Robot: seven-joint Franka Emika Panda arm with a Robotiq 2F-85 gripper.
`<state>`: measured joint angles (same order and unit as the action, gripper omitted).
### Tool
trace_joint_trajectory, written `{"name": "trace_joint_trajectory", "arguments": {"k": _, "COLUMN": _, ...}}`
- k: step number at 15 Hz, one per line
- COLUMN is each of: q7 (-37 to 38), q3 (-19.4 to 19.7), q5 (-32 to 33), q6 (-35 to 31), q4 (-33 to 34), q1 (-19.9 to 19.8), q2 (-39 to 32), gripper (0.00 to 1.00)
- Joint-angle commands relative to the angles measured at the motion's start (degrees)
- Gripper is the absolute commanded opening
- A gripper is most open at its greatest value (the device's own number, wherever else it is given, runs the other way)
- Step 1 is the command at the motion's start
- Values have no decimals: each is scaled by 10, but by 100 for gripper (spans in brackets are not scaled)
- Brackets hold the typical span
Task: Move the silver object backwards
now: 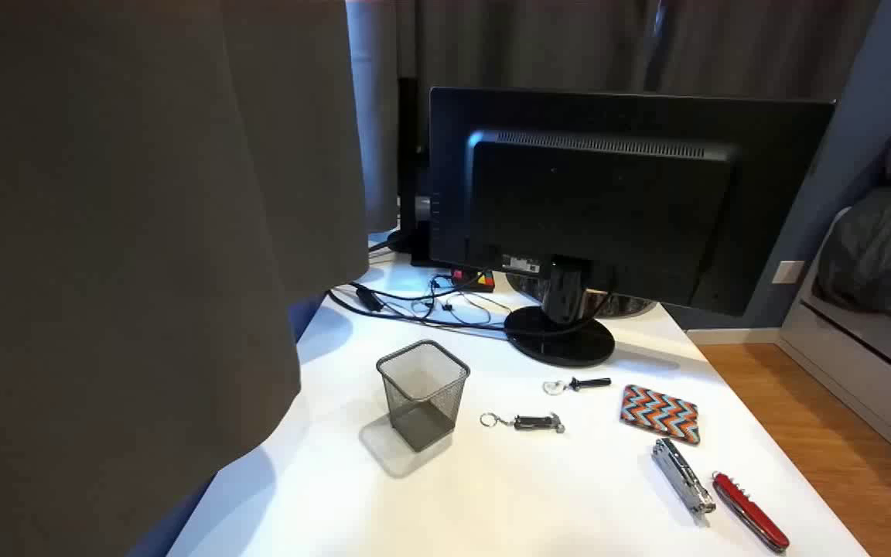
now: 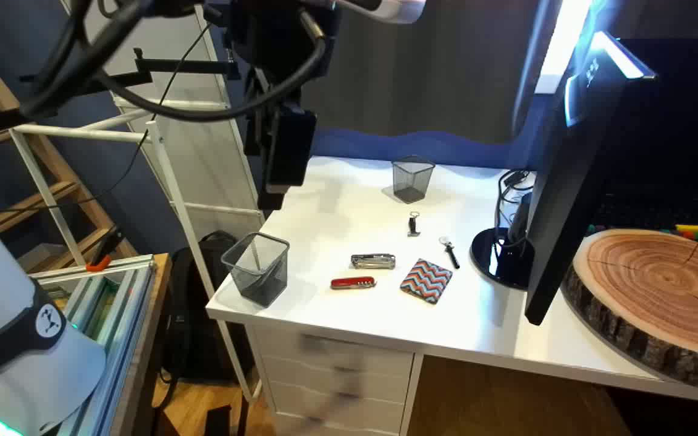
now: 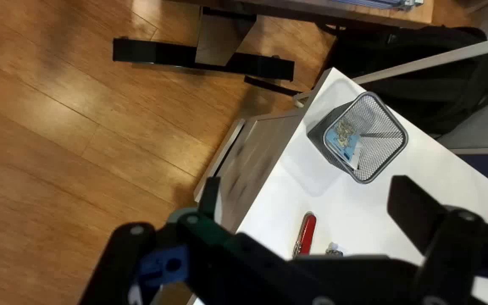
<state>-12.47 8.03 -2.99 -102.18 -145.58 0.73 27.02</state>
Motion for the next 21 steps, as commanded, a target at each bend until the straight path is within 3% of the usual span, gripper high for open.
{"name": "trace_joint_trajectory", "arguments": {"k": 1, "q7": -3, "q3": -8, "q5": -3, "q6": 2, "q4": 1, "q1": -9, "q2": -1, "gripper": 100}}
{"name": "trace_joint_trajectory", "arguments": {"k": 10, "q7": -3, "q3": -8, "q5": -3, "q6": 2, "q4": 1, "q1": -9, "q2": -1, "gripper": 100}}
{"name": "trace_joint_trajectory", "arguments": {"k": 15, "q7": 38, "q3": -43, "q5": -30, "q6": -114, "q4": 30, "q1": 15, "q2": -98, "gripper": 100}}
{"name": "trace_joint_trajectory", "arguments": {"k": 20, "q7": 45, "q3": -82, "q5": -90, "q6": -232, "q4": 77, "q1": 50, "q2": -245, "gripper": 100}}
{"name": "trace_joint_trajectory", "arguments": {"k": 21, "q7": -1, "q3": -85, "q5": -128, "q6": -205, "q4": 98, "q1": 61, "q2": -274, "gripper": 100}}
